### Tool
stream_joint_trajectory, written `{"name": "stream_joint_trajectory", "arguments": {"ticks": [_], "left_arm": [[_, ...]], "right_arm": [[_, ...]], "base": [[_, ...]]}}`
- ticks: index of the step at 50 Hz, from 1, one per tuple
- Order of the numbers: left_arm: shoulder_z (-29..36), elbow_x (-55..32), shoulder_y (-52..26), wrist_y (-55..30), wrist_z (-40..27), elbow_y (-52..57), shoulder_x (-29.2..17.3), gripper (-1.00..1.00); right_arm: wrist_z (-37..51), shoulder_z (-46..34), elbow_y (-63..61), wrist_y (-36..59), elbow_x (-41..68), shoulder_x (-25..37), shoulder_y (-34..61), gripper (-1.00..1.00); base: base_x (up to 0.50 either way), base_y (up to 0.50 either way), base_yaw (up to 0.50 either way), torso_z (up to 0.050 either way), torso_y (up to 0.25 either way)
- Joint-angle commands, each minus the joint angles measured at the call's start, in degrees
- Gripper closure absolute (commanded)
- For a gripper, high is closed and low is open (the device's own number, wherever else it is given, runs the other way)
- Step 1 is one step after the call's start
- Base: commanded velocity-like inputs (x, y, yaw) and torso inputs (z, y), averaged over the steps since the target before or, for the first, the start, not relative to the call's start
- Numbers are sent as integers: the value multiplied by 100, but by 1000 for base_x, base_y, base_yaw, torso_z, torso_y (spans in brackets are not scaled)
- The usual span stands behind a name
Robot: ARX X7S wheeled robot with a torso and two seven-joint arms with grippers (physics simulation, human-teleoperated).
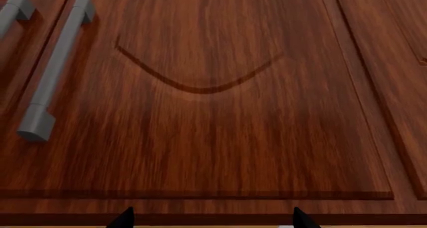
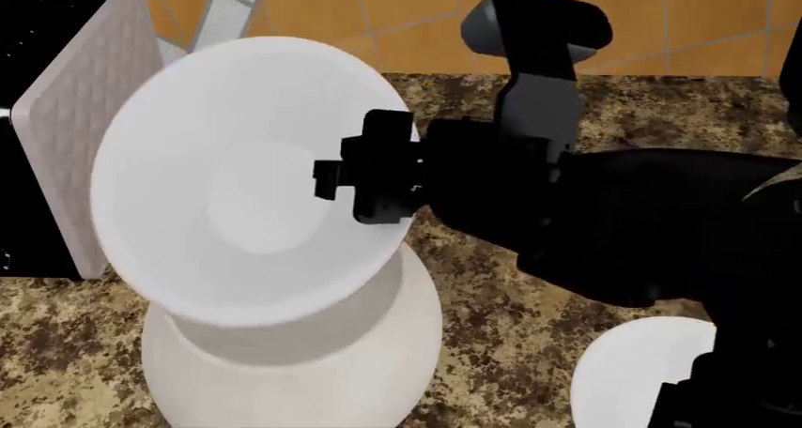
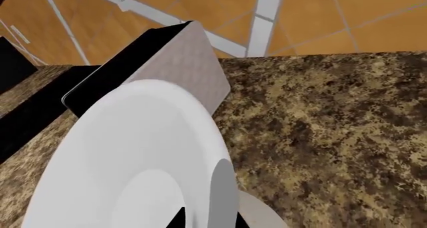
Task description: Stack the bowls from largest to smallest.
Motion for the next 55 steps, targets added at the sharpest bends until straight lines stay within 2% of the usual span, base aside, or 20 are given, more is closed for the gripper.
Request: {"name": "stream_joint_trajectory", "arguments": {"ticks": [1,55], "left_arm": [[-27,-8,46,44,-1,-13,-24,-100],[-40,-43,155,169,-36,-48,-75,-100]], "right_arm": [[33,-269,-23,-182,288,68,-107,100],[-57,-725,68,-845,417,315,-628,100]], "base": [[0,0,0,0,0],[0,0,0,0,0]]}}
